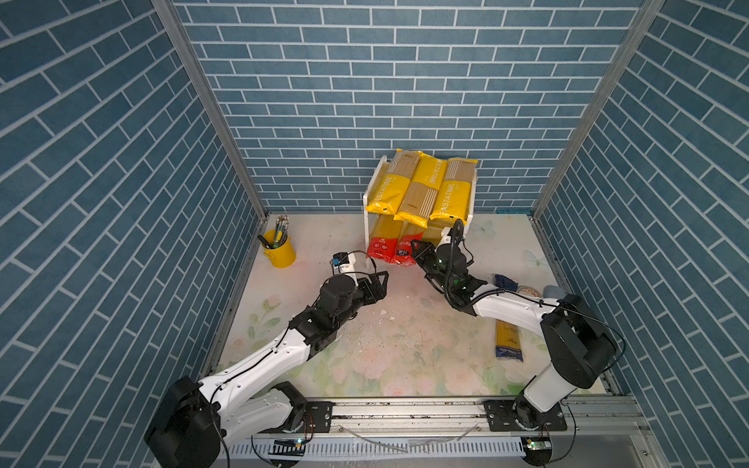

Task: Arrange pasta packages on shelves
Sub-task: Place the pasta bag on the shelf.

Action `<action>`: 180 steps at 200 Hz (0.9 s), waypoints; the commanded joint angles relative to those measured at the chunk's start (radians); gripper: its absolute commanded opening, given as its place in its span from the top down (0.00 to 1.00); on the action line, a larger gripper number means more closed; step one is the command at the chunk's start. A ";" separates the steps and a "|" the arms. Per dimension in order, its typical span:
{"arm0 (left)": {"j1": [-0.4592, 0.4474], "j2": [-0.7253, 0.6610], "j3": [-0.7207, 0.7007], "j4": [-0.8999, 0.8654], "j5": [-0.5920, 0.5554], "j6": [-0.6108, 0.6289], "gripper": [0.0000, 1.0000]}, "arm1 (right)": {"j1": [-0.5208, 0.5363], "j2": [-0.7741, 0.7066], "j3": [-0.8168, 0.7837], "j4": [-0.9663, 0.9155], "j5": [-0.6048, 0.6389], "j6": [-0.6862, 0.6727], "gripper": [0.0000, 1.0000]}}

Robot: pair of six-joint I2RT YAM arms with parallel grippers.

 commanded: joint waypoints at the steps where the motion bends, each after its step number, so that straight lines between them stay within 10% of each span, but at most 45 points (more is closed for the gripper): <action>1: -0.005 -0.016 -0.010 -0.002 -0.013 0.001 0.17 | -0.022 0.005 0.067 -0.055 -0.010 0.033 0.80; 83: -0.026 -0.019 0.003 -0.026 -0.021 0.023 0.17 | -0.023 -0.067 0.134 -0.424 -0.154 -0.053 0.57; 180: -0.113 0.056 0.050 -0.014 -0.052 0.057 0.17 | -0.024 -0.129 0.109 -0.555 -0.234 -0.160 0.60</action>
